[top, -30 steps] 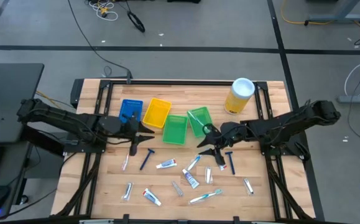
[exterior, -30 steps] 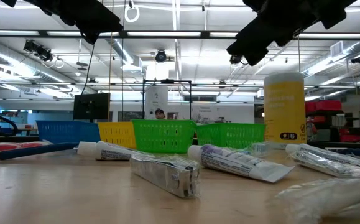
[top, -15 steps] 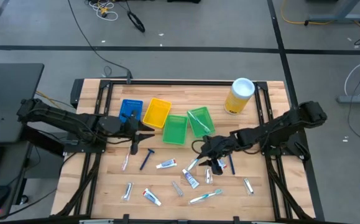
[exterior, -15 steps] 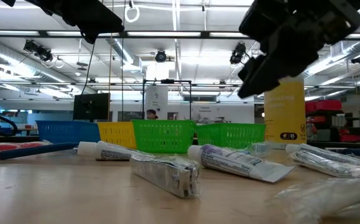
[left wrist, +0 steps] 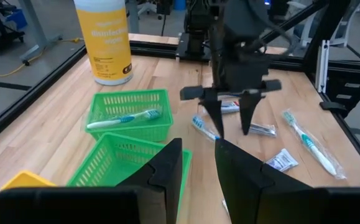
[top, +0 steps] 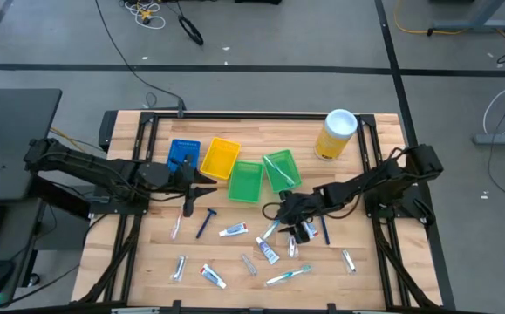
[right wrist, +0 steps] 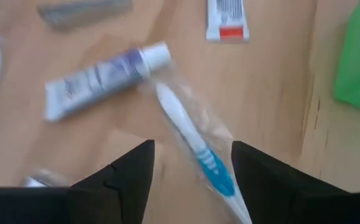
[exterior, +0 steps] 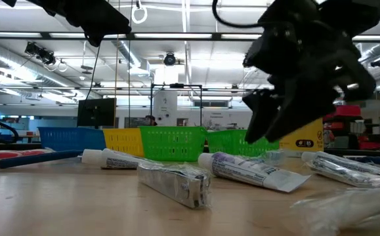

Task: Pick & Place Travel size toiletries
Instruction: Put the blue toothbrush into the right green bin

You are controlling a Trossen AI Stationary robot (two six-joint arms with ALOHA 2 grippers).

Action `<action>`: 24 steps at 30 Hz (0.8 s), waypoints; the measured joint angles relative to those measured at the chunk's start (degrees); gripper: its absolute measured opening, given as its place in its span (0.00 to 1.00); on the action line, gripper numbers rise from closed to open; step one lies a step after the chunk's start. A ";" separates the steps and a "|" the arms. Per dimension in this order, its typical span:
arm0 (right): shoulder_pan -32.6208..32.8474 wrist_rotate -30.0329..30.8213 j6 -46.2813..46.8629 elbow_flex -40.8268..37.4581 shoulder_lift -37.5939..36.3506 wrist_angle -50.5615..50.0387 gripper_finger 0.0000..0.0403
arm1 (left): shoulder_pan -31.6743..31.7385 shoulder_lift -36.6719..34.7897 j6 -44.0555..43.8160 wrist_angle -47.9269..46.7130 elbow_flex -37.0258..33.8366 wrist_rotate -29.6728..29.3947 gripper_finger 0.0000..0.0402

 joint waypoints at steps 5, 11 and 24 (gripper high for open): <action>-1.15 4.42 -2.27 0.00 2.22 -0.35 0.56 | 0.00 0.00 -0.37 0.20 0.02 0.01 0.26; -3.07 2.27 -0.70 0.02 4.22 0.24 0.55 | -0.01 0.00 -0.48 0.21 0.02 0.02 0.26; -2.95 1.58 -1.15 0.13 5.32 0.87 0.32 | 0.00 0.00 -0.50 0.17 0.02 0.45 0.26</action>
